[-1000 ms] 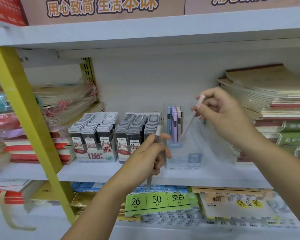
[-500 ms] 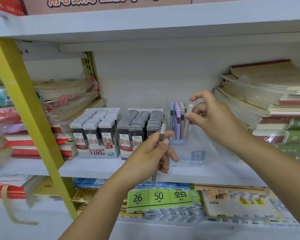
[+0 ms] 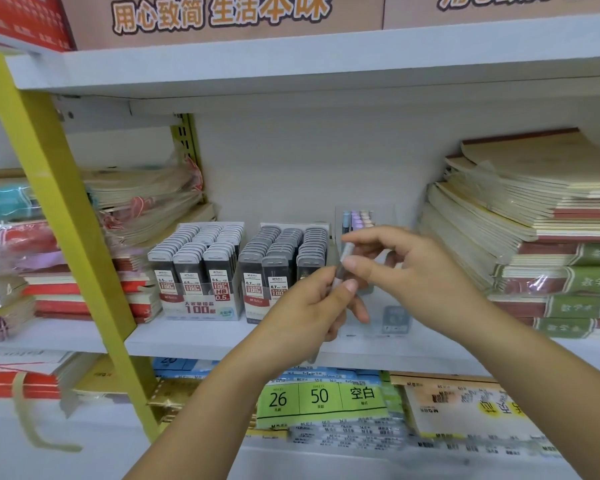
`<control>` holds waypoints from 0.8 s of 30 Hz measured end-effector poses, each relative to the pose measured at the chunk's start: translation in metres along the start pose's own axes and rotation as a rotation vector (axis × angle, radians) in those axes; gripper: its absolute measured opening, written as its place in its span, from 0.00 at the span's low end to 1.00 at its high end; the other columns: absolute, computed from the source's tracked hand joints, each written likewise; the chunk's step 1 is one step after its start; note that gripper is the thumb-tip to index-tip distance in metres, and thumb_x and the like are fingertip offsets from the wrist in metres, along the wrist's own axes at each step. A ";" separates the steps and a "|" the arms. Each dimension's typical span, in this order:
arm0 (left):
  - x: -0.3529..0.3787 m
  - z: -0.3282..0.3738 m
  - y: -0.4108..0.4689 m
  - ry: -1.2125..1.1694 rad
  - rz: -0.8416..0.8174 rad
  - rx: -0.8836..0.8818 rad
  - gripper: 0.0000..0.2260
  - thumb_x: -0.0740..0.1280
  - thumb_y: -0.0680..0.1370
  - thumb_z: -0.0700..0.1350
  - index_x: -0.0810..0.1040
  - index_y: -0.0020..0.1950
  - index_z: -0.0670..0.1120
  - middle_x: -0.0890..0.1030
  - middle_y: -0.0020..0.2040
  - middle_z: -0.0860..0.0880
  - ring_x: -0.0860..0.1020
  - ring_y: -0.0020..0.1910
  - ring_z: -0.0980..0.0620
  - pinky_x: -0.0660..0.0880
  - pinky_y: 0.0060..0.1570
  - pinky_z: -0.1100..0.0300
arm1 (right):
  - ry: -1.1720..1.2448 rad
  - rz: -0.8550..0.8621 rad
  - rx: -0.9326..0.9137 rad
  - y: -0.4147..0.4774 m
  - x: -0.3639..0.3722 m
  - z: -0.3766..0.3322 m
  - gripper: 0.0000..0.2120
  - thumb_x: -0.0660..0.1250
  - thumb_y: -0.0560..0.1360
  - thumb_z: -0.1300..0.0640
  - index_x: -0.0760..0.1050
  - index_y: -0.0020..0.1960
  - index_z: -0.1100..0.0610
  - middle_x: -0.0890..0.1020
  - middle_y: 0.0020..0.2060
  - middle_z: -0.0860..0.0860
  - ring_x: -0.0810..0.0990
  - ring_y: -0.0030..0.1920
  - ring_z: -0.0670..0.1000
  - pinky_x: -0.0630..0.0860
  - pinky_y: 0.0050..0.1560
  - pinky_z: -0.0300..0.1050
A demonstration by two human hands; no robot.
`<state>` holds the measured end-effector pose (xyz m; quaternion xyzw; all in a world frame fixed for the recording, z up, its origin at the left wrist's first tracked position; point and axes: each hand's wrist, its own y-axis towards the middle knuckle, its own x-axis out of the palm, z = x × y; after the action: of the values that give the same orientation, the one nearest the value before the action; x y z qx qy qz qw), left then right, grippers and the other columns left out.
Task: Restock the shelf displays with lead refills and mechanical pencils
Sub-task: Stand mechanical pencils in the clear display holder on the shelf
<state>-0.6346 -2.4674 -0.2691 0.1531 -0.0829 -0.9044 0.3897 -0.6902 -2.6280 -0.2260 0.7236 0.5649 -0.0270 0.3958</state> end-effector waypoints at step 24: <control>0.007 -0.030 0.011 1.069 0.451 0.691 0.13 0.78 0.70 0.33 0.86 0.54 0.40 0.86 0.50 0.46 0.83 0.47 0.43 0.81 0.46 0.49 | -0.300 0.163 -0.109 0.054 -0.033 0.053 0.07 0.68 0.77 0.60 0.75 0.51 0.49 0.81 0.42 0.47 0.82 0.44 0.49 0.79 0.50 0.48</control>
<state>-0.6216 -2.4813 -0.2959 0.6742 -0.1930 -0.5224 0.4851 -0.6349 -2.6888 -0.2165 0.7325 0.4395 -0.0718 0.5149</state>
